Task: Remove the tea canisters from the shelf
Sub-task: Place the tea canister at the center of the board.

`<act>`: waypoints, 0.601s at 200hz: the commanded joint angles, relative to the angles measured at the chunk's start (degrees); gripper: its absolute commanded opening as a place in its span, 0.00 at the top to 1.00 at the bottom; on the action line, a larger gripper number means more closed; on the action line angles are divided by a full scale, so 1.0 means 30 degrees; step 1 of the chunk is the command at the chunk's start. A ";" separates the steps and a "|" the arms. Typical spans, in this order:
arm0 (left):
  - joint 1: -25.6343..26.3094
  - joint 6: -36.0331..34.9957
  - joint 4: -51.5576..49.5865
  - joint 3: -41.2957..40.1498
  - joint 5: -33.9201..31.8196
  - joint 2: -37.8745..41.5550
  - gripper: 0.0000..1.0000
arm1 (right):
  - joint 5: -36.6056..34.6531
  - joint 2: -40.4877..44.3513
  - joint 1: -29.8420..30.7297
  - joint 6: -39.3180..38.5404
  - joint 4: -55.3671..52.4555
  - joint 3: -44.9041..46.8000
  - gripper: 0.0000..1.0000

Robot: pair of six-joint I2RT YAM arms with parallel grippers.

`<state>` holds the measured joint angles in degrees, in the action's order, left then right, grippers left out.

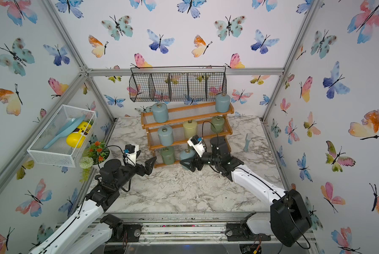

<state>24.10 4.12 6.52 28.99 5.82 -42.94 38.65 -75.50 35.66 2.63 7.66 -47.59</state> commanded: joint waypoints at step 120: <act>0.0097 0.0357 0.0161 0.0228 0.0022 -0.0559 0.02 | -0.1769 -0.2642 0.4190 0.1328 0.9917 0.6575 0.30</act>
<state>24.12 4.38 6.52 29.02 5.82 -44.84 34.70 -82.52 47.24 6.46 29.10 -27.79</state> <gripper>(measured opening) 0.984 0.825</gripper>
